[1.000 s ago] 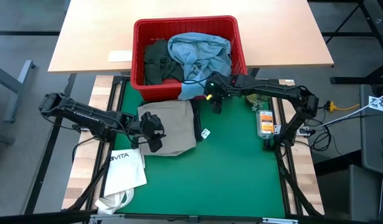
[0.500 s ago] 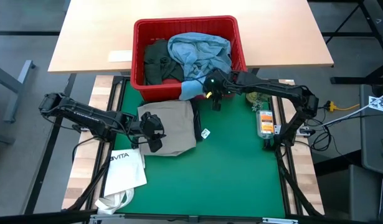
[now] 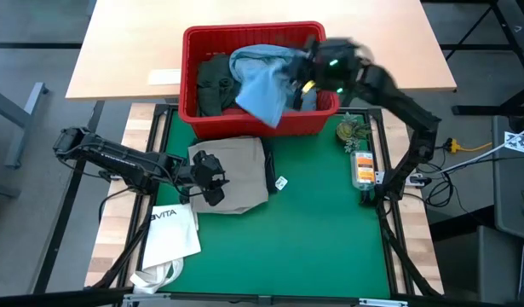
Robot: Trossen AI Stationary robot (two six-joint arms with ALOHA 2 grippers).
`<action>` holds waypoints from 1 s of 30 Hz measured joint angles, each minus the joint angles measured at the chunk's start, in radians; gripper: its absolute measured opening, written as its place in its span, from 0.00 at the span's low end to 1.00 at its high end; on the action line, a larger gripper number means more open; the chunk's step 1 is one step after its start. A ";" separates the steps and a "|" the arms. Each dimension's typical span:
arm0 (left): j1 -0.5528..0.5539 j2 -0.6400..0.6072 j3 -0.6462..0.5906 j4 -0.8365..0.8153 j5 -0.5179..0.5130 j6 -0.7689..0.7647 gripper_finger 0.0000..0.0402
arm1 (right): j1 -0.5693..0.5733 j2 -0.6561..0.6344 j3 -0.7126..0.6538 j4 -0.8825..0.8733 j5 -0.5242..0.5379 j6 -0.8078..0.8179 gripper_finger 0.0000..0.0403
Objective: Fold Laundry from Bin
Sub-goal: Fold the light blue pants
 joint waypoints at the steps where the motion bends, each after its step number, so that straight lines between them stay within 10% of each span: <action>1: 0.000 0.000 0.000 0.011 -0.013 0.001 0.42 | 0.000 0.000 0.043 0.016 -0.001 -0.009 0.01; 17: 0.066 0.000 0.000 0.563 -0.382 0.458 0.42 | 0.001 -0.101 0.167 0.346 -0.208 0.003 0.02; 24: 0.202 0.000 0.000 0.829 -0.369 0.676 0.42 | 0.001 -0.101 0.166 0.394 -0.340 0.072 0.03; 30: 0.360 0.012 0.000 0.928 -0.073 0.672 0.42 | 0.001 -0.101 0.166 0.393 -0.364 0.071 0.03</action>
